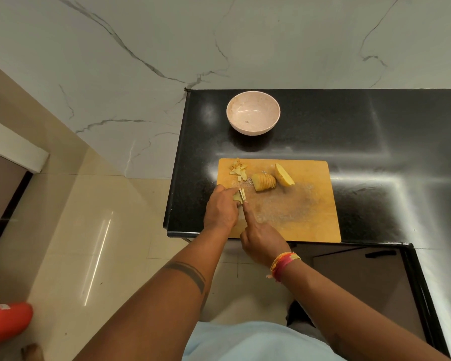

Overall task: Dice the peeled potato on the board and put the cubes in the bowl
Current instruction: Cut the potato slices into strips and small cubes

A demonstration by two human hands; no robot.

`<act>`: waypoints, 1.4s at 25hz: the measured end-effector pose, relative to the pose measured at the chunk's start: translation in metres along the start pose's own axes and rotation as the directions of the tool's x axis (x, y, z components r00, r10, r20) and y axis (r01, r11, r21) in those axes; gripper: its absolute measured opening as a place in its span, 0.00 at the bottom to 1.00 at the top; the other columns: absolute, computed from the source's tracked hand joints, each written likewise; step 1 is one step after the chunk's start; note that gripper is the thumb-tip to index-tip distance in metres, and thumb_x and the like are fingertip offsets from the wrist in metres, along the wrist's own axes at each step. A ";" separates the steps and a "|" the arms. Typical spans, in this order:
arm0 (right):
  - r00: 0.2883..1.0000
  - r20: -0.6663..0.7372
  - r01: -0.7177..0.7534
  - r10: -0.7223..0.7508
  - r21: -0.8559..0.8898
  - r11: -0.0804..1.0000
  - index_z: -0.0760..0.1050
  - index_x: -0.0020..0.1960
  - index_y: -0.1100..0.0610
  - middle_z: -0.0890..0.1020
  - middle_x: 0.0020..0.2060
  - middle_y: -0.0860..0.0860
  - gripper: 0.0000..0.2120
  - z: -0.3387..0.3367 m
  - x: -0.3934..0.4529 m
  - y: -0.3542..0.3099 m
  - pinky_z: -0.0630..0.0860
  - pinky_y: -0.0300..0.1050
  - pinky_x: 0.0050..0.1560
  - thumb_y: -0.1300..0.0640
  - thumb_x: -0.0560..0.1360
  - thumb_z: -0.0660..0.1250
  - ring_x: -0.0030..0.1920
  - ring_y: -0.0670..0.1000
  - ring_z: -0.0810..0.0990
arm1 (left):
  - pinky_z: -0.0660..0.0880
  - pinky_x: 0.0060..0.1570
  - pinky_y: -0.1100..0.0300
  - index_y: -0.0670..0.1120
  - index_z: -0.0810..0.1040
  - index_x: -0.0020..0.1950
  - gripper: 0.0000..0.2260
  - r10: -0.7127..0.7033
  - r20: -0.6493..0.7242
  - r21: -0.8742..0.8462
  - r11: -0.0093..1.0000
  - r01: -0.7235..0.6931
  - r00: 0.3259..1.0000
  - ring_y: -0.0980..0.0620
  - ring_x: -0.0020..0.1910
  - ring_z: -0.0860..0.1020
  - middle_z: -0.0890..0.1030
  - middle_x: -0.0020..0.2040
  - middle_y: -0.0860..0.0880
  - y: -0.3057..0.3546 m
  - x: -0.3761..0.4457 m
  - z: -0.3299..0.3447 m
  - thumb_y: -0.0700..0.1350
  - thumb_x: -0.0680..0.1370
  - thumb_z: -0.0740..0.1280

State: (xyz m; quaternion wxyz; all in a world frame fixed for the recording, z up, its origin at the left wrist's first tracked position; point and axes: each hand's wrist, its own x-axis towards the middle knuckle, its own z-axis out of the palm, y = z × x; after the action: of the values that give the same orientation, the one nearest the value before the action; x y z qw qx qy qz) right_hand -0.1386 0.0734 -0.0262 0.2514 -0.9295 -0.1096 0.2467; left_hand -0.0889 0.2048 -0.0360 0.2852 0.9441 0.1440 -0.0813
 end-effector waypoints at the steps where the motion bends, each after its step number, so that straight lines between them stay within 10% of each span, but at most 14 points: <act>1: 1.000 0.007 0.004 -0.003 -0.009 1.000 0.36 0.83 0.49 0.78 0.31 0.54 0.36 0.003 -0.009 0.004 0.73 0.50 0.30 0.54 0.82 0.54 0.29 0.54 0.76 | 0.77 0.58 0.53 0.50 0.76 0.72 0.19 -0.003 0.002 -0.008 1.000 0.003 1.000 0.47 0.60 0.76 0.74 0.63 0.48 0.000 0.000 0.000 0.43 0.81 0.69; 35: 0.998 0.053 0.032 -0.030 -0.029 0.999 0.33 0.82 0.47 0.76 0.30 0.51 0.38 0.008 -0.030 0.009 0.66 0.45 0.27 0.53 0.82 0.54 0.27 0.52 0.74 | 0.80 0.55 0.50 0.47 0.79 0.67 0.16 0.029 -0.036 -0.019 0.999 -0.029 0.999 0.48 0.56 0.78 0.79 0.60 0.48 -0.008 0.003 0.003 0.43 0.79 0.71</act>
State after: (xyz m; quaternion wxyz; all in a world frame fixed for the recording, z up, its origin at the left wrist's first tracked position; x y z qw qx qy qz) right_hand -0.1677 0.0592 -0.0242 0.2385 -0.9245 -0.1343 0.2653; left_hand -0.0888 0.2105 -0.0430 0.2930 0.9446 0.1361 -0.0589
